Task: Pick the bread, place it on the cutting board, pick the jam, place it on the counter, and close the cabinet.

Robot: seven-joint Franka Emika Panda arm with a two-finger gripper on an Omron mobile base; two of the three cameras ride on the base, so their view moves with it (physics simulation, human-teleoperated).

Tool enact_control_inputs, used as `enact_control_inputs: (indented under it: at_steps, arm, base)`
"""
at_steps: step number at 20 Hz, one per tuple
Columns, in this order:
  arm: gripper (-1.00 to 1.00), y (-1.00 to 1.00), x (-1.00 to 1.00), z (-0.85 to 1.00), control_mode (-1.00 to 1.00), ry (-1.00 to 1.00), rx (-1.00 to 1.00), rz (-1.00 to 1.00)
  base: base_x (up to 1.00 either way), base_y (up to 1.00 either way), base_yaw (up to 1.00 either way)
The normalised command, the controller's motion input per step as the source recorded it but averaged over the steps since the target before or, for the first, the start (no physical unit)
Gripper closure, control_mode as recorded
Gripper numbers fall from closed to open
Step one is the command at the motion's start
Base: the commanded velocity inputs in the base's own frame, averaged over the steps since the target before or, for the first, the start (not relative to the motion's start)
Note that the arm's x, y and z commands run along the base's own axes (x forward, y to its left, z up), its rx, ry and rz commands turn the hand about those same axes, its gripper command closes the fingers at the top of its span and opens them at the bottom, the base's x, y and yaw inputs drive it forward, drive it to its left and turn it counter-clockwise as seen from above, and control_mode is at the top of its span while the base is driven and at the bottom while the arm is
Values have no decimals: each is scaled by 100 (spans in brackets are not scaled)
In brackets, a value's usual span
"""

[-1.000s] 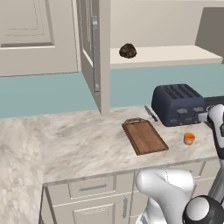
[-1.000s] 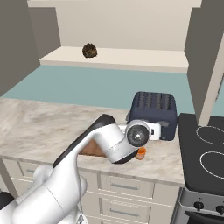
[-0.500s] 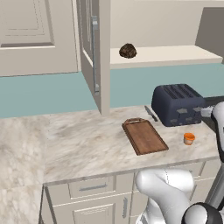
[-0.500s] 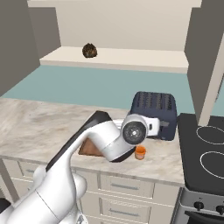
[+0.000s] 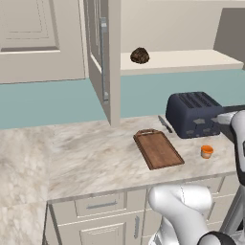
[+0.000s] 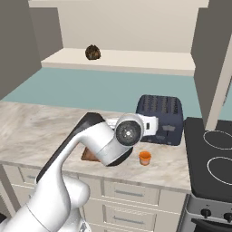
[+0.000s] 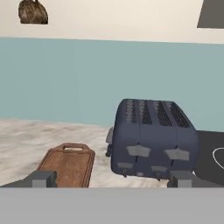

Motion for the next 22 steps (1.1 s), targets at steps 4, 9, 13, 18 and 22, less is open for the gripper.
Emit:
enact_control_inputs:
  at_steps: [4, 9, 13, 18, 22]
  arm:
    - [-100, 31, -20, 25, -100, -3, 0, 0]
    - [-100, 28, -21, 25, -100, -2, 0, 0]
    - [-100, 24, -21, 22, -100, 0, 0, 0]
    - [-100, 21, -19, 24, -100, -1, 0, 0]
    - [-100, 22, -16, 26, -100, -3, 0, 0]
  base:
    - [0, 0, 0]
    - [0, 0, 0]
    - [0, 0, 0]
    - [0, 0, 0]
    - [0, 0, 0]
